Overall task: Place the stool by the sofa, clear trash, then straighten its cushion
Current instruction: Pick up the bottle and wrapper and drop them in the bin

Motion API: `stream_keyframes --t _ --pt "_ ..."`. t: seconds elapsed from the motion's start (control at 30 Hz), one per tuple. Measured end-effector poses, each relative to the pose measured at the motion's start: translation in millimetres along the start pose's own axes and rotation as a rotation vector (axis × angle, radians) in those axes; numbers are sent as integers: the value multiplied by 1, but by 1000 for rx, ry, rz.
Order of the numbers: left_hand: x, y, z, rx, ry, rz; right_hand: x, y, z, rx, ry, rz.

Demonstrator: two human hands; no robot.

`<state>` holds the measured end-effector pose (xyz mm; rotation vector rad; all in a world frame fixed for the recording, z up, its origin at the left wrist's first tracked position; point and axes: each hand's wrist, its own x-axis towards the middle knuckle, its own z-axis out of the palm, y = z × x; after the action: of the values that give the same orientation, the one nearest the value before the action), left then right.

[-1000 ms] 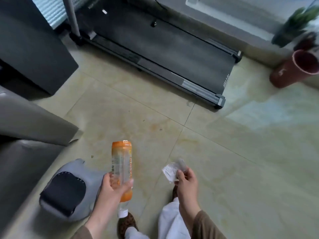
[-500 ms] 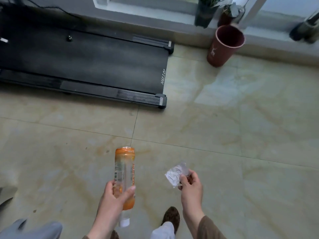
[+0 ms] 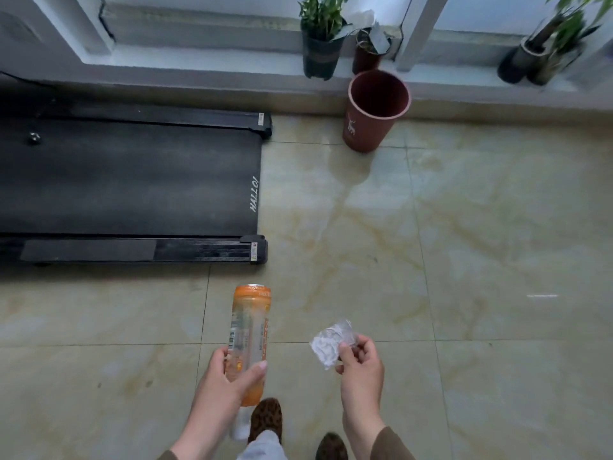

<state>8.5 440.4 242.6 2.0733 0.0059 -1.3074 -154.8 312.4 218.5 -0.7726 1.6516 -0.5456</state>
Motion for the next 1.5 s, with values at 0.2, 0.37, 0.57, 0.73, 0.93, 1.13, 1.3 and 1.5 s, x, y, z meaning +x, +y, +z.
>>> stream_keyframes --t 0.2,0.37,0.57,0.73,0.93,1.13,1.3,1.5 --pt "42 89 63 71 -53 11 80 -55 -7 63 32 60" --pt "77 161 117 76 -35 21 157 -120 -10 98 30 62" --pt "129 240 162 56 -41 17 251 -205 -9 59 54 13" --pt "184 312 197 35 -40 24 326 -277 2 61 72 -29" --pt "232 394 237 53 -73 61 401 -347 11 68 93 -63" --pt "273 465 279 20 -42 63 480 -410 23 72 43 -105" --pt "299 522 312 -25 -16 67 544 -461 44 -14 -53 -158" --pt "348 578 331 -57 -22 23 605 -510 92 -204 -129 -238"
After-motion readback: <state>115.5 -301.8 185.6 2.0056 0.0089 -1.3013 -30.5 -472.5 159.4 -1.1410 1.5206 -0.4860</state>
